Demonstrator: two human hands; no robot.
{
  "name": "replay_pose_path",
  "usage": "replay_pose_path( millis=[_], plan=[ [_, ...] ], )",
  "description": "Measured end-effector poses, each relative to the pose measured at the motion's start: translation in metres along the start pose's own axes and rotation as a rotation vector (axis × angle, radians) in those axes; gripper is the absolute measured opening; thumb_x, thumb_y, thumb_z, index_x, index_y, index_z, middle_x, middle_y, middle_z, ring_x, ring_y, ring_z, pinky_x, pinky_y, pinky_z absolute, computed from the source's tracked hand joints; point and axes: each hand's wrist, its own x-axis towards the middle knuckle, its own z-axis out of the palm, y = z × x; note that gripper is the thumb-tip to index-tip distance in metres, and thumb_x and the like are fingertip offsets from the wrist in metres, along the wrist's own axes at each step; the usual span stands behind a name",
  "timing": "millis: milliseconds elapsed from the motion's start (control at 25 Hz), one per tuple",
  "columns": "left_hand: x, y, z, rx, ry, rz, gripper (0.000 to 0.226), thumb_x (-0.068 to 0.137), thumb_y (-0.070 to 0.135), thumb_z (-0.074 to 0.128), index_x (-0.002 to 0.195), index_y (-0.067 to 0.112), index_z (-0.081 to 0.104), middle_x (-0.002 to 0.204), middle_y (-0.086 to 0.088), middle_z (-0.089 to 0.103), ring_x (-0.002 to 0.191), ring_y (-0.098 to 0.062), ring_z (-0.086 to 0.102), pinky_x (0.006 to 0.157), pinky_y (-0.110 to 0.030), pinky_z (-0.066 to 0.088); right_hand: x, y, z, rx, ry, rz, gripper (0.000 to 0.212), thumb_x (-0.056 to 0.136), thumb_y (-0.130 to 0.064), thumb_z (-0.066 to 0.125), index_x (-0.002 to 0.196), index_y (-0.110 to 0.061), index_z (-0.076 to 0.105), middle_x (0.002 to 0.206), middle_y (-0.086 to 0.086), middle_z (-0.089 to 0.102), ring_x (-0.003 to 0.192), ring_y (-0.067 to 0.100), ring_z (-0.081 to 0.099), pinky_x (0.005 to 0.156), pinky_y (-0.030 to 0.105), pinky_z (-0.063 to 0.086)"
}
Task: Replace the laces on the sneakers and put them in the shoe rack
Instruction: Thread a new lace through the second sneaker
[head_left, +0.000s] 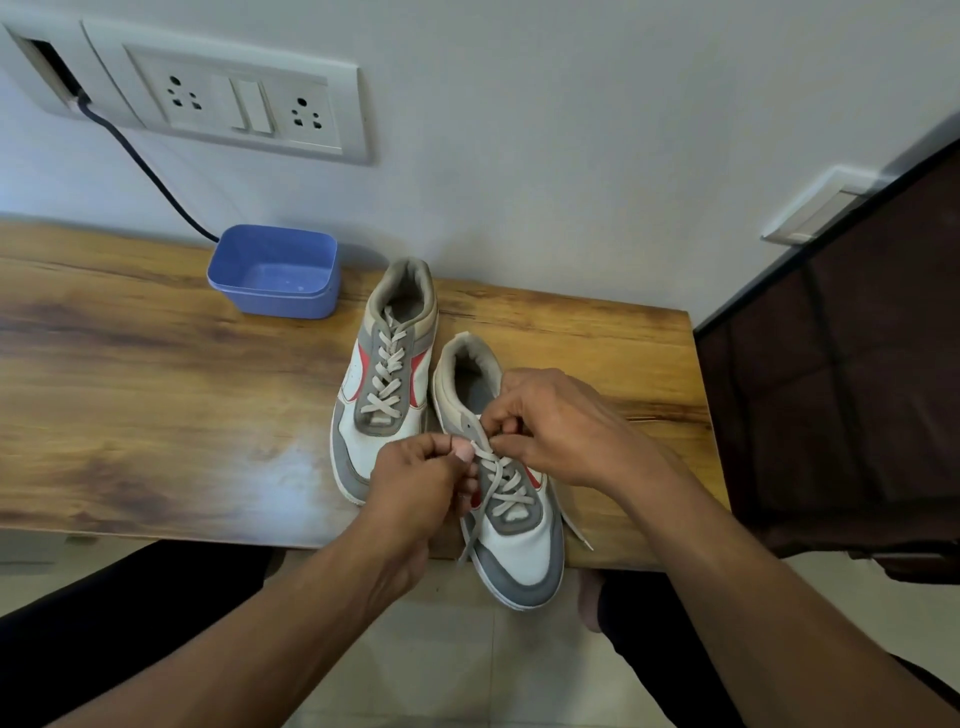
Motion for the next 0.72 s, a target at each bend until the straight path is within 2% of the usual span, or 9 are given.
replay_pose_path(
  millis=[120,240,400,560,680,720],
  plan=[
    [0.002,-0.006,0.001,-0.078,0.014,0.034,0.013,0.102,0.005,0.058,0.095,0.000,0.067,0.065,-0.003,0.061,0.051,-0.007,0.053,0.051,-0.020,0.048,0.000,0.002,0.005,-0.005,-0.042,0.008,0.005,0.099,-0.029,0.067,0.097,-0.030,0.063,0.099,-0.009,0.049,0.085,0.009,0.054,0.070,0.034,0.047],
    [0.005,-0.006,0.000,0.074,0.082,0.165,0.010,0.099,0.008,0.063,0.091,0.005,0.068,0.065,-0.006,0.067,0.054,-0.010,0.060,0.054,-0.026,0.056,-0.001,0.010,0.007,0.101,-0.031,0.014,0.010,0.103,-0.027,0.060,0.093,-0.028,0.059,0.101,-0.009,0.050,0.090,0.011,0.054,0.078,0.040,0.050],
    [0.009,-0.002,-0.006,0.277,0.129,0.276,0.011,0.095,0.014,0.070,0.085,0.011,0.071,0.067,-0.008,0.072,0.058,-0.017,0.068,0.063,-0.037,0.063,-0.001,0.013,0.008,0.188,0.001,0.046,0.013,0.103,-0.025,0.063,0.090,-0.029,0.062,0.099,-0.013,0.057,0.090,0.004,0.056,0.080,0.034,0.048],
    [0.010,0.002,-0.005,0.212,0.079,0.157,0.013,0.095,0.013,0.071,0.086,0.004,0.073,0.068,-0.016,0.071,0.055,-0.019,0.064,0.061,-0.038,0.061,-0.002,0.014,0.008,0.319,0.121,0.099,0.006,0.096,-0.021,0.075,0.092,-0.026,0.073,0.083,-0.011,0.071,0.078,0.004,0.068,0.071,0.032,0.059],
    [0.014,0.002,-0.001,0.097,0.046,0.068,0.014,0.099,0.004,0.061,0.090,-0.003,0.069,0.065,-0.014,0.063,0.050,-0.015,0.057,0.048,-0.027,0.052,-0.004,0.012,0.008,0.319,0.141,0.035,0.014,0.088,-0.017,0.083,0.099,-0.024,0.078,0.084,-0.013,0.072,0.079,0.002,0.068,0.068,0.019,0.055],
    [0.015,0.002,-0.001,0.059,0.029,0.049,0.015,0.100,0.002,0.058,0.090,-0.003,0.067,0.065,-0.013,0.061,0.049,-0.014,0.054,0.046,-0.024,0.049,-0.003,0.012,0.008,0.290,0.148,0.017,0.016,0.088,-0.016,0.083,0.102,-0.023,0.080,0.086,-0.013,0.071,0.080,0.002,0.068,0.069,0.019,0.054]
  ],
)
